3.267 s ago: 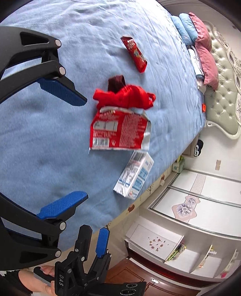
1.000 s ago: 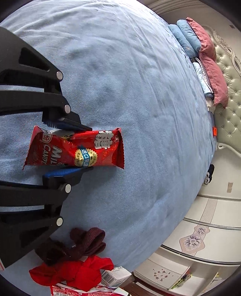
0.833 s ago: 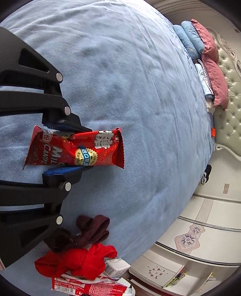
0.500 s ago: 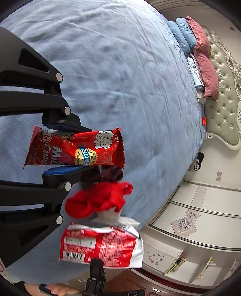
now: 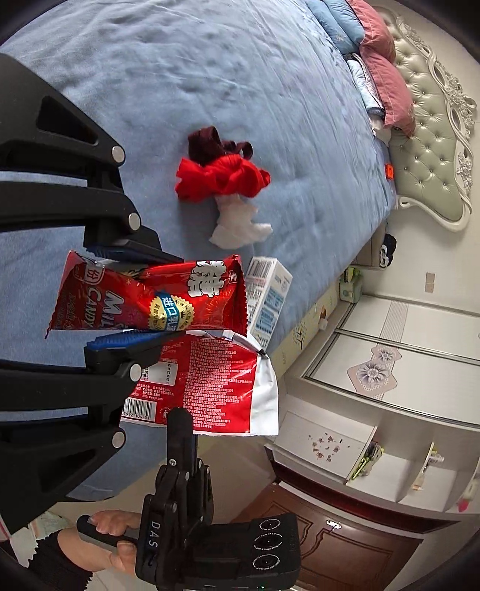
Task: Collect trash
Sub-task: 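Carry the wrapper and chip bag to the yellow bin and open both grippers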
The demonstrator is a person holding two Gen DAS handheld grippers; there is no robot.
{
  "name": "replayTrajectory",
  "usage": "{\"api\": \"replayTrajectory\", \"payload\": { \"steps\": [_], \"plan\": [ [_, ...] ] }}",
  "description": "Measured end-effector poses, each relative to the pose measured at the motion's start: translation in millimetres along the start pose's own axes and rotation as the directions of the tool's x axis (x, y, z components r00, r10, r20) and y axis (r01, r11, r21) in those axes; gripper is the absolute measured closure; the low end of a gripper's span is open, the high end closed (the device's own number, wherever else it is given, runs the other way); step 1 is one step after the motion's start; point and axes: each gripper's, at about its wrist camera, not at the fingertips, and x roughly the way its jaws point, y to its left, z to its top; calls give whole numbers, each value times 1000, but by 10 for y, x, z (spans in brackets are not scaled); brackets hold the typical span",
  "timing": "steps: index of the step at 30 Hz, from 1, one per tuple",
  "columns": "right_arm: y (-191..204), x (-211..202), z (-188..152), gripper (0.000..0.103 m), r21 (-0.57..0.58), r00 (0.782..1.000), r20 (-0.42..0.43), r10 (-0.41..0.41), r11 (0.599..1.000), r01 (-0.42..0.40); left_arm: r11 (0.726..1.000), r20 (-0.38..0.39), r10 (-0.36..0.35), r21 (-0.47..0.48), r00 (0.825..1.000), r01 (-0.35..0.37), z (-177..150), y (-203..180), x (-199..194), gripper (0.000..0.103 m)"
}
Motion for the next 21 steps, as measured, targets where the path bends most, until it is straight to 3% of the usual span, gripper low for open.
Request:
{"api": "replayTrajectory", "payload": {
  "steps": [10, 21],
  "plan": [
    [-592, -845, -405, 102, 90, 992, 62, -110, 990, 104, 989, -46, -124, 74, 991, 127, 198, -1030, 513, 71],
    [-1392, -1551, -737, 102, 228, 965, 100, -243, 950, 216, 961, -130, -232, 124, 964, 248, 394, -2001, 1285, 71]
  ]
}}
